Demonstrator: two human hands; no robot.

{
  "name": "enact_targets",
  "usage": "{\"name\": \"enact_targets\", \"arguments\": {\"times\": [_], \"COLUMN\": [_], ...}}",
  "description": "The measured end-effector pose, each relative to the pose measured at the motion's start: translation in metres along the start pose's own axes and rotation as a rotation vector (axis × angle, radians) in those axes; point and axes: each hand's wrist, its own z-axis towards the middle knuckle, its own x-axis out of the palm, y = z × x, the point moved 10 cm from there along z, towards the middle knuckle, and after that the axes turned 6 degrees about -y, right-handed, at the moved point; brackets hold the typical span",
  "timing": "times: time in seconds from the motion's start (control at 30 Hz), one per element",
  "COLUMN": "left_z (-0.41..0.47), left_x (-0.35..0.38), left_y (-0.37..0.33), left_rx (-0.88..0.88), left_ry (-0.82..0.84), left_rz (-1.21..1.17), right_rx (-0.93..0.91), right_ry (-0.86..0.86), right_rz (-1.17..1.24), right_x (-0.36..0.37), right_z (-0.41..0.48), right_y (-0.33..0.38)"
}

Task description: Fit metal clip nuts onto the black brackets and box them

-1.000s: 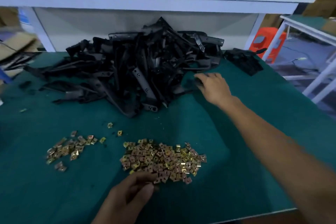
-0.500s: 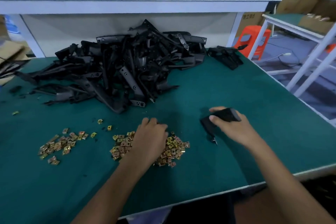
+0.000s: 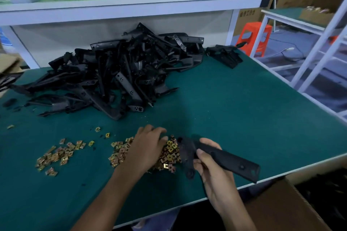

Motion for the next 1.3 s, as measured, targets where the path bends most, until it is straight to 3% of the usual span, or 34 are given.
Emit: {"name": "enact_targets", "arguments": {"times": [0.2, 0.37, 0.57, 0.73, 1.07, 1.17, 1.3], "left_z": [0.015, 0.018, 0.026, 0.032, 0.035, 0.022, -0.028], "left_x": [0.012, 0.011, 0.018, 0.012, 0.013, -0.004, -0.005], "left_y": [-0.023, -0.014, -0.016, -0.027, -0.035, -0.029, -0.01], "left_rx": [0.044, 0.021, 0.041, 0.121, 0.086, -0.063, -0.399], "left_ry": [0.042, -0.021, 0.078, -0.002, -0.028, -0.054, 0.05], "left_rz": [-0.011, -0.046, -0.048, 0.03, -0.007, -0.223, -0.882], "right_rx": [0.081, 0.097, 0.143, 0.164, 0.138, 0.136, 0.151], "right_ry": [-0.095, -0.062, -0.065, -0.061, -0.015, -0.012, -0.017], "right_rz": [0.095, 0.159, 0.181, 0.162, 0.162, 0.183, 0.193], "right_x": [-0.012, -0.006, -0.007, -0.008, -0.004, -0.005, -0.006], "right_z": [0.005, 0.007, 0.009, 0.011, 0.01, 0.011, 0.012], "right_y": [-0.006, -0.005, -0.007, -0.012, -0.006, -0.007, -0.01]}}
